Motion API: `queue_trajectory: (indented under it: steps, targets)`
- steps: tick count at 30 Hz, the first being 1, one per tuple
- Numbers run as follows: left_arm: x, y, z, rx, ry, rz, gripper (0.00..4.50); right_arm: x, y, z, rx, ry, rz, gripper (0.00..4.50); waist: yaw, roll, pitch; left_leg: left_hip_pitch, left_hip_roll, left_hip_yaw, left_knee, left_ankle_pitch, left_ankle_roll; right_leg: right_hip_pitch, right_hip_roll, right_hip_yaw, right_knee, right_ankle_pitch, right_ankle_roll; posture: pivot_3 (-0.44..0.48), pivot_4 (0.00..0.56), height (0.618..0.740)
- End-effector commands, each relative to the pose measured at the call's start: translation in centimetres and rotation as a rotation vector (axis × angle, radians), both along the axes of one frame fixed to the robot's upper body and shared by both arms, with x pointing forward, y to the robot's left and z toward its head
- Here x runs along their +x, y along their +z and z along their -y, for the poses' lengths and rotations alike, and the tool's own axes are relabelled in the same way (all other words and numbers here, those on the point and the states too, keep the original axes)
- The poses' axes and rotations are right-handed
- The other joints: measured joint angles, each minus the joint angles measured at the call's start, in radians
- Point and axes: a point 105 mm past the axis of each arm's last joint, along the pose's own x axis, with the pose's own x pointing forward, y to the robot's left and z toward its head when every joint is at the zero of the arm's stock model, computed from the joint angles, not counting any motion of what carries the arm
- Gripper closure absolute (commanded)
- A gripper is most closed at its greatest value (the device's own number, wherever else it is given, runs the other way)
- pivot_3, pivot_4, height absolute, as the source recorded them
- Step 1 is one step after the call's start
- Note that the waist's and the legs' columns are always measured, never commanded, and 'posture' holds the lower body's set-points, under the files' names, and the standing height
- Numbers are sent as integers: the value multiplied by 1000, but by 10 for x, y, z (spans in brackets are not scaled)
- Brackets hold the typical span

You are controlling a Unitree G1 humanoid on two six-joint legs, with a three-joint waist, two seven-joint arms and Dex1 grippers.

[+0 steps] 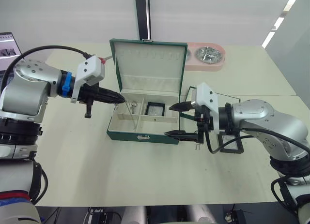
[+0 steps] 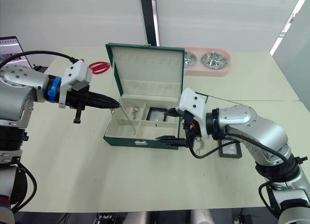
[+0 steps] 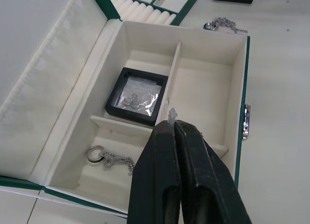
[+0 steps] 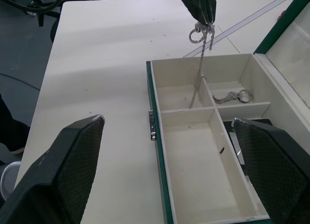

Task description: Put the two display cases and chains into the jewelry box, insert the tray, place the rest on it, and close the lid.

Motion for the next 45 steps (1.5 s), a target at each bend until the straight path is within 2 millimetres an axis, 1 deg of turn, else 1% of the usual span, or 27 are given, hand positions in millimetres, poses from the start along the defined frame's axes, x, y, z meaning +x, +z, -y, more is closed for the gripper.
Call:
queue_trajectory:
  steps: [1, 7, 10, 12, 15, 16, 19, 23, 25, 27, 28, 32, 35, 37, 39, 41, 43, 45]
  targets:
    - [1, -5, 4, 33, -14, 32, 4472, -3, 9, 2, 8, 4, 52, 0, 0, 0, 0, 0, 0, 0, 0, 0, 0, 0, 0, 0, 0, 0, 0, 0, 150, 740]
    - [0, -21, 8, 74, -34, 23, 4472, -2, 7, 2, -4, 1, 56, 0, 0, 0, 0, 0, 0, 0, 0, 0, 0, 0, 0, 0, 0, 0, 0, 0, 150, 740]
    - [-2, -30, 4, 127, -54, 13, 4472, -2, 6, 3, -13, -2, 59, 0, 0, 0, 0, 0, 0, 0, 0, 0, 0, 0, 0, 0, 0, 0, 0, 0, 150, 740]
    - [-1, -33, 2, 139, -46, 9, 4472, -2, 6, 3, -15, -2, 60, 0, 0, 0, 0, 0, 0, 0, 0, 0, 0, 0, 0, 0, 0, 0, 0, 0, 150, 740]
    - [-2, -34, 3, 146, -50, 0, 3881, -2, 5, 3, -21, -4, 63, 0, 0, 0, 0, 0, 0, 0, 0, 0, 1, 0, 0, 0, 0, 0, 0, 0, 150, 740]
    - [-2, -35, 2, 147, -50, 1, 3605, -2, 5, 3, -23, -4, 64, 0, 0, 0, 0, 0, 0, 0, 0, -1, 2, 0, 0, 0, 0, 0, 0, 0, 150, 740]
    - [0, -30, 2, 118, -34, 20, 2677, -2, 5, 4, -25, -6, 67, 0, 0, 0, 0, 0, 0, 0, 0, -2, 3, 0, 0, 0, 0, 0, 0, 0, 150, 740]
    - [0, -24, 2, 75, -16, 19, 1326, -2, 4, 5, -34, -4, 76, 0, 0, 0, 0, 0, 0, 0, 0, -2, 3, 0, 0, 0, 0, 0, 0, 0, 150, 740]
    - [-2, -15, 2, 13, 6, 8, 694, -2, 4, 6, -48, -1, 99, 0, 0, 0, 0, 0, 0, 0, 0, -2, 3, 0, 0, 0, 0, 0, 0, 0, 150, 740]
    - [0, -5, -12, -60, 80, 47, 44, 0, 10, 12, -39, -23, 146, 0, -1, 0, 0, 0, 0, 0, 0, -2, 3, 0, 0, 0, 0, 0, 0, 0, 150, 740]
    - [1, -3, -16, -78, 105, 65, 15, 1, 12, 14, -34, -32, 160, 0, -1, 0, 0, 0, 0, 0, 0, -2, 3, 0, 0, 0, 0, 0, 0, 0, 150, 740]
    - [-1, 5, -37, -198, 246, 122, 15, 5, 18, 43, -41, -124, 195, 0, 0, 0, 0, 0, 0, 0, 0, -2, 3, 0, 0, 0, 0, 0, 0, 0, 150, 740]
    - [-8, -2, -57, -244, 357, 141, 15, 7, 23, 72, -41, -221, 201, 0, 1, 0, 0, 0, 0, 0, 0, -2, 3, 1, -1, 0, -1, 0, 0, 0, 150, 740]
    - [-15, -13, -73, -272, 435, 135, 15, 7, 18, 100, -79, -310, 203, 0, 2, 0, 0, 1, 0, -1, -1, -2, 3, 2, -1, 0, -1, 0, 0, 0, 150, 740]
    - [-22, -26, -90, -300, 518, 144, 15, 6, 8, 136, -139, -434, 204, 0, 4, 0, 0, 1, 0, -1, -1, -2, 3, 2, -1, -1, -2, 0, 0, 0, 150, 740]
    - [-28, -34, -102, -337, 579, 150, 15, 2, 0, 161, -165, -524, 197, 0, 6, 0, 0, 2, 0, -1, -2, -2, 4, 3, -1, -1, -2, 0, 0, 0, 150, 740]
    - [-36, -48, -115, -345, 644, 139, 15, -4, -10, 183, -195, -603, 194, 0, 7, 0, 0, 2, 0, -1, -2, -2, 4, 4, -1, -1, -2, 0, 0, 0, 150, 740]
    - [-44, -65, -133, -342, 725, 153, 15, -10, -24, 210, -233, -700, 208, 0, 6, 0, 0, 3, 0, -1, -2, -3, 4, 5, -1, -1, -2, 0, 0, 0, 150, 740]
